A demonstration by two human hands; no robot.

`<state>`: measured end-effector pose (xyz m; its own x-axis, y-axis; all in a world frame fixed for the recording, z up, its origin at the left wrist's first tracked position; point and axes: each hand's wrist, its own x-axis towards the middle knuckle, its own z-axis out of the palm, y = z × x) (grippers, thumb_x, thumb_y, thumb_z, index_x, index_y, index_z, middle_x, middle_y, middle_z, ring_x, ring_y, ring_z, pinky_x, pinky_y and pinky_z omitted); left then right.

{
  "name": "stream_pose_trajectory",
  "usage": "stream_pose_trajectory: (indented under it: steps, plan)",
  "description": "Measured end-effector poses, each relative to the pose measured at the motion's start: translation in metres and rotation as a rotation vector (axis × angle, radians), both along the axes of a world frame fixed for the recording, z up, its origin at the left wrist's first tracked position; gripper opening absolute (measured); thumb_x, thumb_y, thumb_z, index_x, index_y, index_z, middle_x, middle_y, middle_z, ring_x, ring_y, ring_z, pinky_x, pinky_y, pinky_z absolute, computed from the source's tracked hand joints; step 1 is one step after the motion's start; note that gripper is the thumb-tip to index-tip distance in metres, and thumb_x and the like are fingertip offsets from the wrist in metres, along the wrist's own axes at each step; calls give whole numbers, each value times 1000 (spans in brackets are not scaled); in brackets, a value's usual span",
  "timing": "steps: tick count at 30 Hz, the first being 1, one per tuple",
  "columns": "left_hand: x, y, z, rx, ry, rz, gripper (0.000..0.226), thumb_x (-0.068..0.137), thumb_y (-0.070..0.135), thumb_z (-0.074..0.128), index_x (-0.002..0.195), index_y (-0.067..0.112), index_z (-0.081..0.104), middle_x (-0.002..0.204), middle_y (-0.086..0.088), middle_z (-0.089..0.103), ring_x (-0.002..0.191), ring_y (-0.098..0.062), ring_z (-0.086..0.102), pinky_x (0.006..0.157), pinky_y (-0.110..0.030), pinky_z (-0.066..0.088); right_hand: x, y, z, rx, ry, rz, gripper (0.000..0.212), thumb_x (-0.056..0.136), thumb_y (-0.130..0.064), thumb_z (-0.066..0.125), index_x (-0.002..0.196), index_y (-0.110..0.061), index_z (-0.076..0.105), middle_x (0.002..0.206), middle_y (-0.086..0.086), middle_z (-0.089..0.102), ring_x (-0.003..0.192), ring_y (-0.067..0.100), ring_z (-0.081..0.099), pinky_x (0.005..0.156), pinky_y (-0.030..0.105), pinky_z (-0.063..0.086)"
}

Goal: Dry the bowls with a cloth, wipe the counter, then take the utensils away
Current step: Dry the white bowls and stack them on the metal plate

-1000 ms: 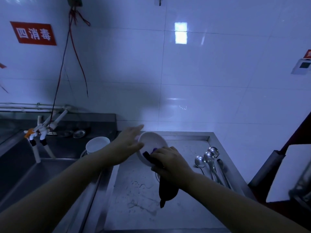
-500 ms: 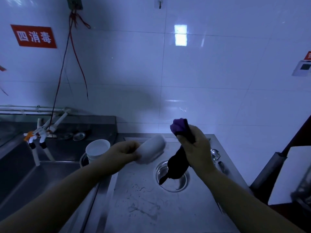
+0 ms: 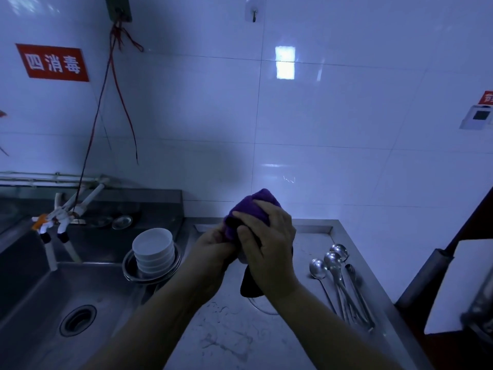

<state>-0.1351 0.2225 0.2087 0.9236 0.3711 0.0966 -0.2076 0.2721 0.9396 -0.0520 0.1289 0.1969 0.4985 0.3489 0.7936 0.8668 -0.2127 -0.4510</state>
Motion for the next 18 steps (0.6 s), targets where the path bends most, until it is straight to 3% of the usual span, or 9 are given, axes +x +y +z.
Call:
stream_pose_trajectory:
  steps: [4,7,11,14,16,18]
  plan:
    - [0,2,4,19,-30,3,32,85,-9,45,105,8,64,98,-10,72,89,-21,68,71,-26,56,17,8,31,58,345,85,27,89,-37,49,101,-27,71,109,-8,61,107,11,48,92,31,39]
    - [-1,7,5,5,-42,25,29,77,0,53,104,7,63,97,-9,72,86,-19,68,69,-25,56,30,10,45,69,614,176,23,94,-30,48,82,-33,68,89,-13,63,87,3,56,78,24,39]
    - [-4,13,5,-111,-73,64,32,76,5,52,105,6,62,97,-8,71,85,-18,66,74,-29,55,31,5,30,135,716,135,34,99,-31,43,68,-26,58,75,-4,59,69,9,52,63,23,38]
    - [-7,19,4,-232,-116,97,31,76,8,50,104,5,62,97,-10,71,86,-19,67,75,-29,56,25,5,9,119,635,41,23,99,-28,45,91,-22,65,86,0,53,83,16,54,71,24,37]
    - [-8,20,1,-282,-123,107,28,82,7,48,106,4,61,98,-11,71,86,-19,68,74,-28,58,19,5,5,174,599,-3,24,96,-24,51,114,-18,66,92,-3,51,91,17,56,78,21,40]
    - [-9,17,-3,-325,-120,122,26,90,3,42,107,5,61,97,-10,72,85,-18,69,70,-27,58,11,6,8,207,474,-36,29,92,-19,59,121,-18,64,98,-1,50,94,17,54,83,20,42]
